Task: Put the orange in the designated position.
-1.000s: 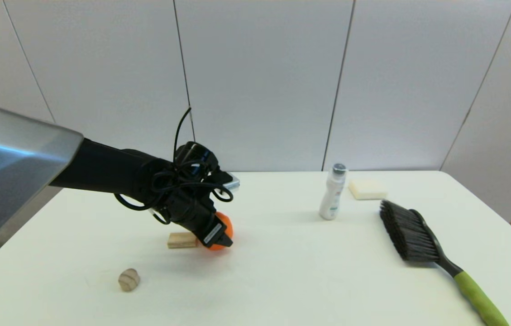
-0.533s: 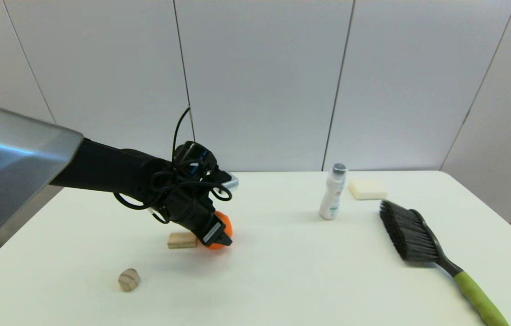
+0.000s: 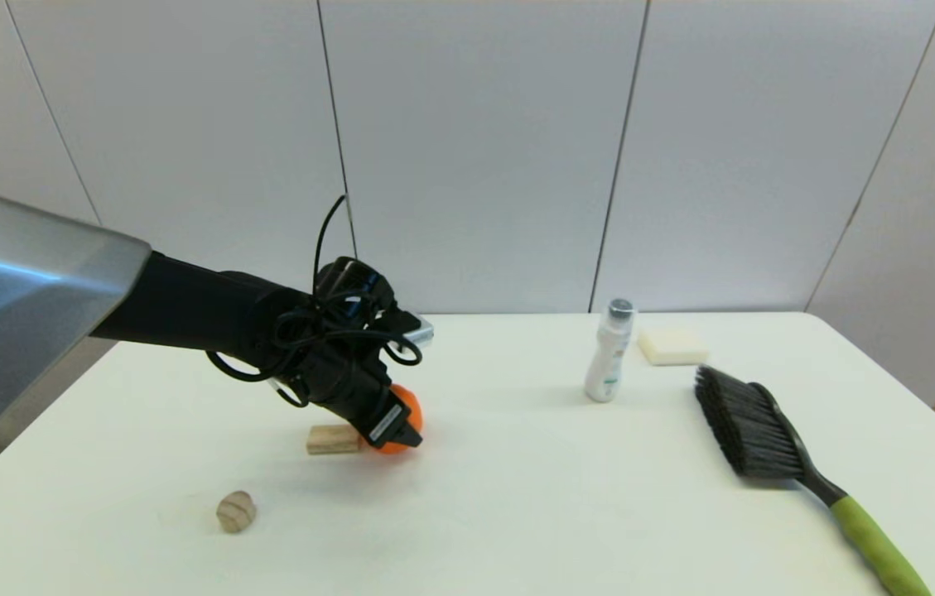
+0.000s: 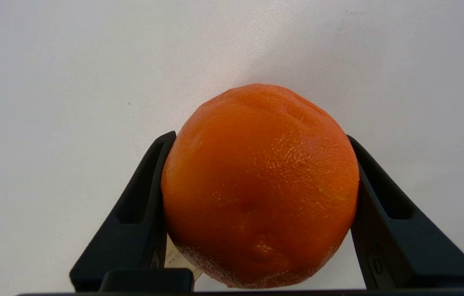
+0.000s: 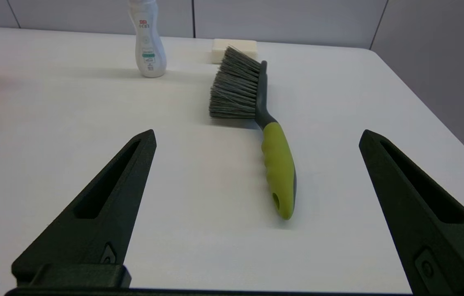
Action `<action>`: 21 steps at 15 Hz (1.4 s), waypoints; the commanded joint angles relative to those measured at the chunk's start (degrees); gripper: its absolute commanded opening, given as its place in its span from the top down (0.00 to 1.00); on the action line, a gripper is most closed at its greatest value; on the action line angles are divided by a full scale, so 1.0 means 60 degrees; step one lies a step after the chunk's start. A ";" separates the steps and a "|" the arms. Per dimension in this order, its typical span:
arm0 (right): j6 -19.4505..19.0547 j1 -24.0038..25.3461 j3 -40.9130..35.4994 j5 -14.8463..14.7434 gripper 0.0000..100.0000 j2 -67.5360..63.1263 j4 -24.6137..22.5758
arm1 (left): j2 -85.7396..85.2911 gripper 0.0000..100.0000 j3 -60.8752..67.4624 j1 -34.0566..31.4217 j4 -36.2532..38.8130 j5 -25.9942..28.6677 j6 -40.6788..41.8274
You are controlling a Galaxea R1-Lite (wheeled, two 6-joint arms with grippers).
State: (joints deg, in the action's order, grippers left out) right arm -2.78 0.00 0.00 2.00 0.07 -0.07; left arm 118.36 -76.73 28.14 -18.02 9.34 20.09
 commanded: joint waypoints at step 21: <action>-0.0006 0.0000 0.0000 0.0004 0.00 -0.0012 -0.0002 | -0.1987 0.00 0.0410 -0.0134 0.0103 -0.0004 -0.0126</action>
State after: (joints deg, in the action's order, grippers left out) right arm -2.76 0.00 0.00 2.00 0.07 -0.07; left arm 111.85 -75.63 27.97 -17.31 9.31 19.42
